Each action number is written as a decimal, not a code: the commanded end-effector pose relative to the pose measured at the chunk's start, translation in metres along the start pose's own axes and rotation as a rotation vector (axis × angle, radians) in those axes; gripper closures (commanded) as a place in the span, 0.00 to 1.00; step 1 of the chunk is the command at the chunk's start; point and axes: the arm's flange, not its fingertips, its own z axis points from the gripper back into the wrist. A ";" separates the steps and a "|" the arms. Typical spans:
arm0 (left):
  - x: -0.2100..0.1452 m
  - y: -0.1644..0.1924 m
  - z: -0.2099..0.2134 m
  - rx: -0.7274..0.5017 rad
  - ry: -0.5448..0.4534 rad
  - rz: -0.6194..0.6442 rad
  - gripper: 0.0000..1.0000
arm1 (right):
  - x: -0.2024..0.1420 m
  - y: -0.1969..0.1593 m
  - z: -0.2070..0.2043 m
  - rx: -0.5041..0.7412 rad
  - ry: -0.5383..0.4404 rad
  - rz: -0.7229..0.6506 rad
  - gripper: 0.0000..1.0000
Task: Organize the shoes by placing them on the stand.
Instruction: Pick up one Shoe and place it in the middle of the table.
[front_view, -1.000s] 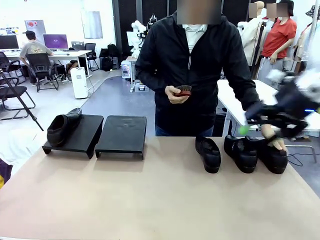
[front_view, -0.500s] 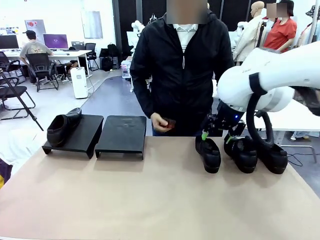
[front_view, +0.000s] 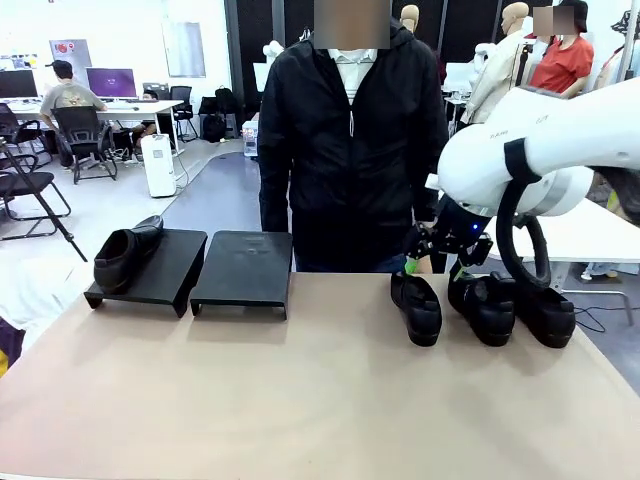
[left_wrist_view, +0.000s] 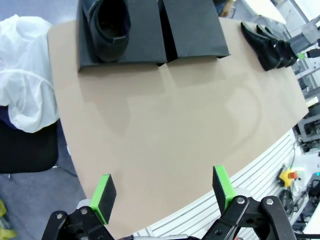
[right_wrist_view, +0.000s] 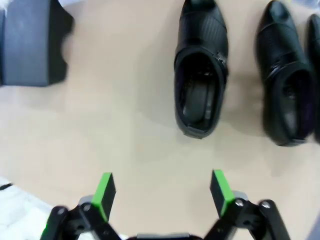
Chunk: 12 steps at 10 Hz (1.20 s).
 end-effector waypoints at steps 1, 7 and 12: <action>-0.002 0.000 -0.001 -0.018 -0.016 -0.016 0.00 | 0.033 0.004 -0.035 -0.024 0.044 0.103 0.00; -0.002 0.000 -0.001 -0.018 -0.016 -0.016 0.00 | 0.096 0.008 -0.106 -0.062 0.148 0.103 0.00; -0.002 0.000 -0.001 -0.018 -0.016 -0.016 0.00 | 0.107 0.006 -0.128 -0.055 0.252 0.085 0.00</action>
